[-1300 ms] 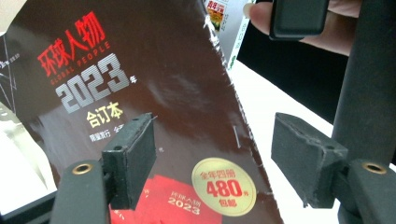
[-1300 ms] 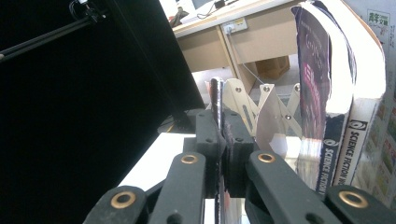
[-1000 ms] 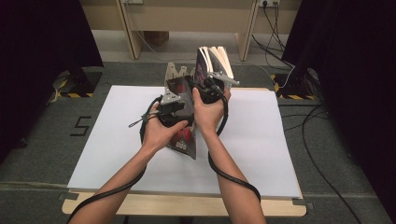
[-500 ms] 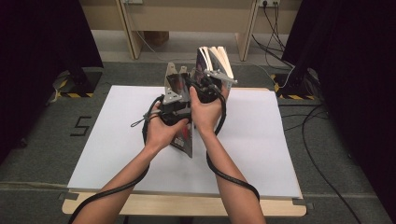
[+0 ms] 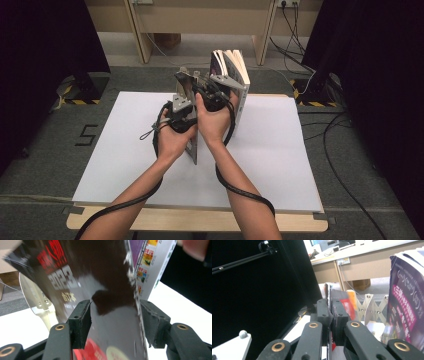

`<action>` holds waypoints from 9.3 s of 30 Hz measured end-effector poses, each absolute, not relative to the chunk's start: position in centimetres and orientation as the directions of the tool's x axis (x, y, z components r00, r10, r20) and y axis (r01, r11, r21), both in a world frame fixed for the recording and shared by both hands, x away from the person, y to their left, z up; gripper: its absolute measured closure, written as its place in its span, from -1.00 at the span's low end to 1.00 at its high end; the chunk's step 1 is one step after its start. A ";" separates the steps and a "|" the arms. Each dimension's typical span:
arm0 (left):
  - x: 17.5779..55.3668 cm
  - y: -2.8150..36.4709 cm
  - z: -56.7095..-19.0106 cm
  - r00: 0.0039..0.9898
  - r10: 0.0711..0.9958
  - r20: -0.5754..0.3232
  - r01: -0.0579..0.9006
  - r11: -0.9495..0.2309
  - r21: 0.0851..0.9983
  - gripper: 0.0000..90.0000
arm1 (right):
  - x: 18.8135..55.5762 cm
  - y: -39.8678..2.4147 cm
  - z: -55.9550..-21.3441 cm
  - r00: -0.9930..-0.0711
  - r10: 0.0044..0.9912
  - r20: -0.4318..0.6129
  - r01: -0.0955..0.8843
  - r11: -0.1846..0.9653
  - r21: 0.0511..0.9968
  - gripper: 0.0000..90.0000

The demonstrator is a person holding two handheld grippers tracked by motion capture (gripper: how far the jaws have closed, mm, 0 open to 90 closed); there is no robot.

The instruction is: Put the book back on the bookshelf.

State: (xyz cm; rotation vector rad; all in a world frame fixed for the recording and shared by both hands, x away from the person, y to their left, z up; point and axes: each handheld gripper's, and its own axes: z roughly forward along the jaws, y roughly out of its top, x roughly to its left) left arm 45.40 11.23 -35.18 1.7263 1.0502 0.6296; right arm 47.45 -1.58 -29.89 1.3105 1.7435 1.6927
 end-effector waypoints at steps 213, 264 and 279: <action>50.0 17.1 -38.1 0.343 0.934 -0.103 0.257 0.012 0.966 0.86 | 38.8 -21.2 -48.1 -0.283 0.936 0.208 0.537 -0.025 0.844 0.30; 52.3 17.0 -35.6 0.369 0.908 -0.200 0.338 0.069 0.939 0.81 | 39.0 -21.5 -48.2 -0.282 0.931 0.230 0.554 -0.038 0.832 0.28; 51.6 16.8 -35.4 0.360 0.921 -0.151 0.318 0.031 0.948 0.91 | 39.0 -21.4 -48.1 -0.283 0.933 0.222 0.547 -0.033 0.837 0.28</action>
